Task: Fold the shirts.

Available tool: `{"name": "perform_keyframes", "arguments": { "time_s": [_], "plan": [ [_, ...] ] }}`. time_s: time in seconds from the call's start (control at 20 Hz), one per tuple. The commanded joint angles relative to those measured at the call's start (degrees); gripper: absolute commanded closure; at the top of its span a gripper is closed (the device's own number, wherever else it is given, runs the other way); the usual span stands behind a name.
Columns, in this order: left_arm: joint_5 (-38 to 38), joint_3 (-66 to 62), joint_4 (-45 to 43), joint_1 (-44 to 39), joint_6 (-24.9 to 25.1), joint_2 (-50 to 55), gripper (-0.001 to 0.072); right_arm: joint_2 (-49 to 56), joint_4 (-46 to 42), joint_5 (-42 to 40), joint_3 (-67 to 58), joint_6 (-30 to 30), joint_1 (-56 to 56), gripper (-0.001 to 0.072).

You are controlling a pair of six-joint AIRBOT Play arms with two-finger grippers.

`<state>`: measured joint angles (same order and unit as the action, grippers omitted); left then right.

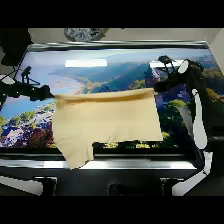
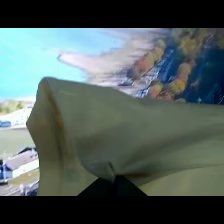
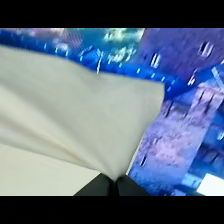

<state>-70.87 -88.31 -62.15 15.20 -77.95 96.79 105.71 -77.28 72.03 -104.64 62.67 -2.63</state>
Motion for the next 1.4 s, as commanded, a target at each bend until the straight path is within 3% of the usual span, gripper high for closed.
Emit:
{"name": "perform_keyframes", "arguments": {
  "time_s": [0.0,0.3,0.35,0.45,0.5,0.7,0.75,0.85,0.9,1.1,1.2,1.35],
  "plan": [
    [-10.14,5.18,-6.69,-0.07,-3.69,-0.24,0.0686,0.48,-1.16,10.25,4.04,-1.62,1.22,0.0673],
    [-12.07,9.51,-6.67,-0.17,-8.74,-0.13,0.0685,2.93,-1.46,11.78,5.62,-1.36,1.77,0.0672],
    [-12.04,9.49,-6.34,-0.17,-9.07,-0.13,0.0655,3.04,-1.14,10.8,5.62,-0.17,1.77,0.0665],
    [-12.35,9.03,-5.27,0.2,-9.07,-0.52,0.032,2.56,-0.59,9.2,5.29,0.13,1.7,0.0422],
    [-12.81,8.39,-5.25,0.61,-8.7,-0.98,0.0292,1.95,-2.12,10.67,4.63,-0.83,1.68,0.0348],
    [-16.2,7.3,-5.44,4.13,-8.22,-5.29,0.0291,-1.51,-11.89,21.4,2.12,-5.09,0.33,0.027],
    [-17.99,8.68,-5.44,4.83,-8.17,-6.91,0.0289,-1.97,-9.9,24.92,2.23,-5.03,-1.66,0.0252],
    [-19.1,15.02,-5.64,5.14,-6.25,-11.5,0.0171,-2.4,-3.17,30.36,3.85,-4.85,-6.29,0.0212],
    [-17.97,20.04,-6.1,5.11,-5.97,-14.36,0.0171,-2.95,-0.48,31.61,5.6,-4.87,-8.28,0.0212],
    [-10.21,43.56,-5.9,5.07,-6.01,-25.16,0.0174,-8.72,0.33,26.95,16.9,-7.39,-10.75,0.021],
    [-9.31,50.56,-1.88,5.01,-2.4,-28.37,0.0174,-10.05,0.35,24.83,19.21,-7.48,-10.75,0.0211],
    [-8.13,56.19,-1.01,4.13,-1.97,-30.73,0.0175,-10.23,0.37,24.26,19.67,-7.67,-10.75,0.0211]
  ]
}}
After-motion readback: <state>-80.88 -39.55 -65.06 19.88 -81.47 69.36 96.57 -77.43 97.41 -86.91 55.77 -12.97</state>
